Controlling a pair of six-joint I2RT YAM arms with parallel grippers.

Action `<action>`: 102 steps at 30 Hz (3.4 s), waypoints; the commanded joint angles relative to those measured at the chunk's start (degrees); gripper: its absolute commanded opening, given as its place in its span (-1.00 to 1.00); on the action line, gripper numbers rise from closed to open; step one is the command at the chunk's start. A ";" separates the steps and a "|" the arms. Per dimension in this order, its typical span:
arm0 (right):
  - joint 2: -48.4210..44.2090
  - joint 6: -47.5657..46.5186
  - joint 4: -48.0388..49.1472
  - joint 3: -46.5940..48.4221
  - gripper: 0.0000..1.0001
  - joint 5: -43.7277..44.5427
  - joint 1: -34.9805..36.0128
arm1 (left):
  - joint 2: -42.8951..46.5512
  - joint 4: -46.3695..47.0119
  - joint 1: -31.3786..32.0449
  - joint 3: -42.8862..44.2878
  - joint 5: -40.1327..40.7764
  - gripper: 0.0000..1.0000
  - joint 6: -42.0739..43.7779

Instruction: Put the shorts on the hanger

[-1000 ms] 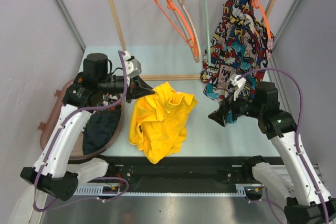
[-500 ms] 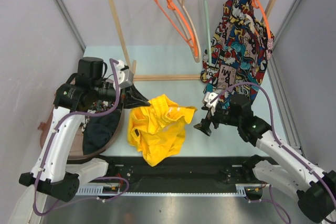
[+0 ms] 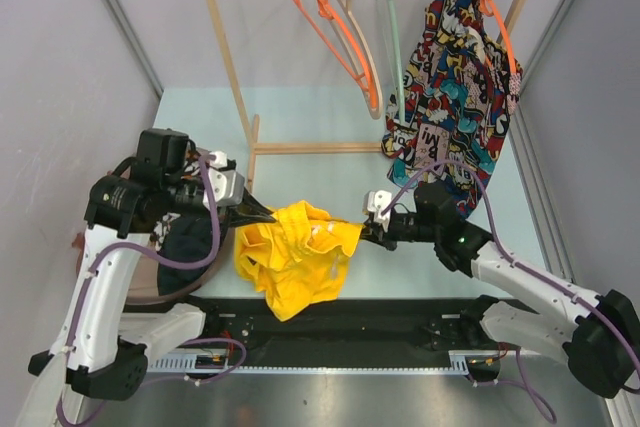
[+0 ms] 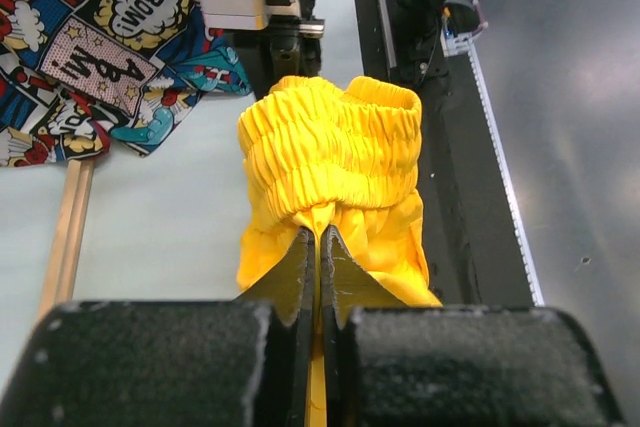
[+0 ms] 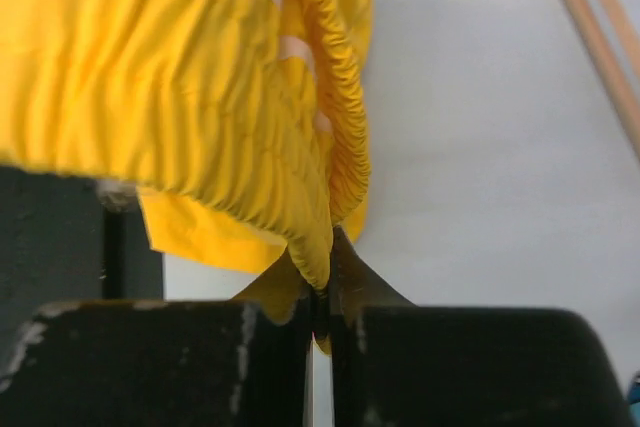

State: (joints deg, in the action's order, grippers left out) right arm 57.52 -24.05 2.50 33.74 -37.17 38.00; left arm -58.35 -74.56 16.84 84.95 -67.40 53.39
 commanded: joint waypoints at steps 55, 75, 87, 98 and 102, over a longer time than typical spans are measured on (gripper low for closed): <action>-2.50 -8.99 -52.69 20.05 -0.70 18.44 2.34 | -18.10 31.76 62.70 -25.80 47.17 0.45 -10.93; -6.90 -13.57 -60.95 24.79 0.89 12.13 1.03 | 12.12 -2.52 51.27 -37.22 53.16 -1.00 19.14; 2.77 -8.73 -54.19 24.54 0.59 8.43 12.44 | 10.80 -0.58 49.34 -37.58 52.28 -1.00 17.28; 12.98 -23.02 -44.08 16.64 0.99 4.41 24.67 | 14.66 -0.58 46.88 -32.74 50.70 -1.00 17.54; 3.78 -33.33 -36.46 6.27 1.00 0.25 22.56 | 15.72 -0.49 46.70 -32.65 51.05 -1.00 17.72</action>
State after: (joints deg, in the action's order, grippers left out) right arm 69.56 -44.58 -40.58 47.31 -31.20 61.73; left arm -43.94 -74.81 64.16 50.15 -15.25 69.56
